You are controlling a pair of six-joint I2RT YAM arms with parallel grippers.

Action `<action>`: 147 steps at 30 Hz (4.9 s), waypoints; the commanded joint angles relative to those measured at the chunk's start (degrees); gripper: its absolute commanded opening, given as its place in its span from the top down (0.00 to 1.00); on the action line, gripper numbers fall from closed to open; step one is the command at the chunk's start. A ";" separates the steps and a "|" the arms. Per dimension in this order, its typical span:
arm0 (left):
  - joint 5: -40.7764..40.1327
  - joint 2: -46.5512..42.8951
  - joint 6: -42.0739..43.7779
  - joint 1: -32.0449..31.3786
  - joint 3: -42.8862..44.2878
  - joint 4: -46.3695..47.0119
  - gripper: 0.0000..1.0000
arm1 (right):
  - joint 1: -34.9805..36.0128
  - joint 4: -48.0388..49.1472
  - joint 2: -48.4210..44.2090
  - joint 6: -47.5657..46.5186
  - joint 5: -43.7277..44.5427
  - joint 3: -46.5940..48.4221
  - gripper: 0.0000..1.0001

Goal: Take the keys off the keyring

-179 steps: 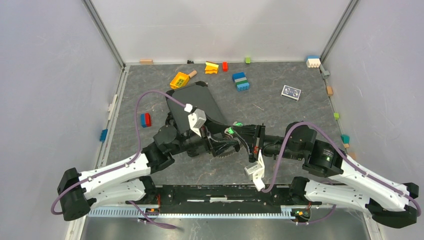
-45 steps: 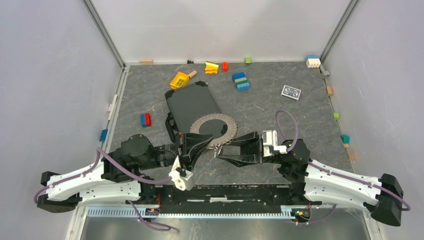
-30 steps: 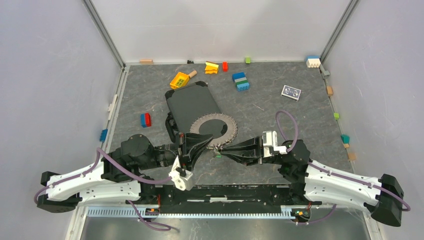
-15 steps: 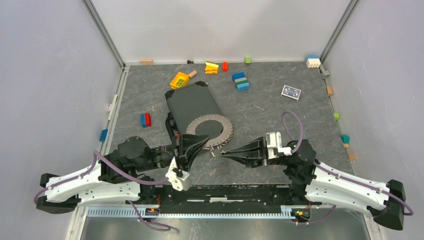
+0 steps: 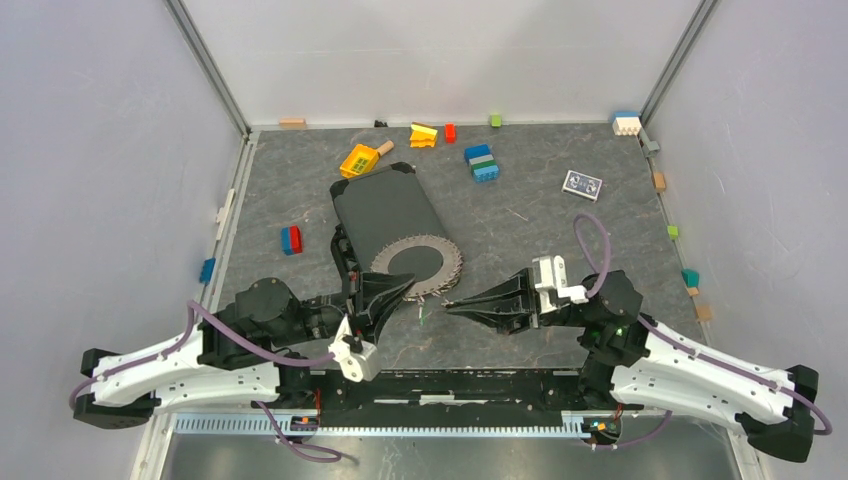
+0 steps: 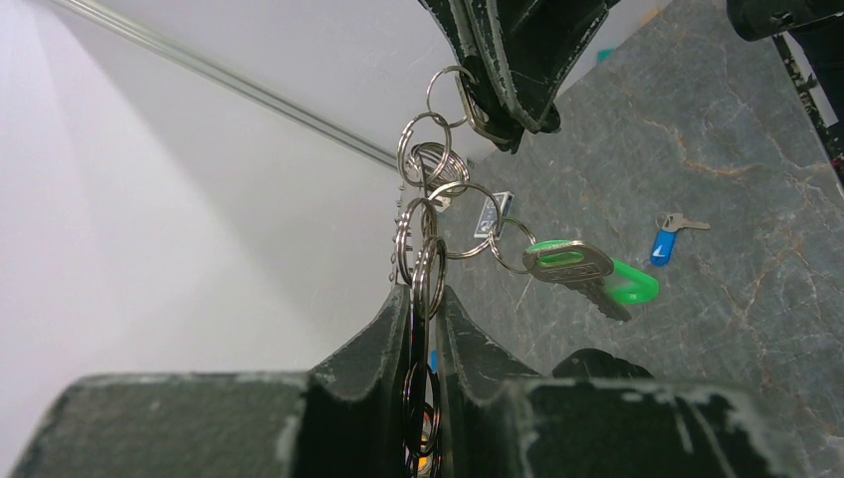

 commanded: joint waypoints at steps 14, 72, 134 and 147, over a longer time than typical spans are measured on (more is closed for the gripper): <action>8.05 -3.15 -15.43 0.09 -4.79 4.03 0.66 | 0.12 -41.39 3.26 -26.00 9.27 24.38 1.00; -2.47 10.56 -40.55 0.10 -18.66 43.17 0.38 | 0.19 -69.99 15.47 -53.79 12.13 42.36 1.00; 10.28 3.36 -30.82 0.10 -11.38 21.72 0.98 | 0.18 -57.87 1.36 -56.51 1.38 30.93 1.00; 11.58 5.35 -31.81 0.10 -10.67 21.86 0.95 | 0.19 -51.97 0.64 -56.34 -0.41 28.51 1.00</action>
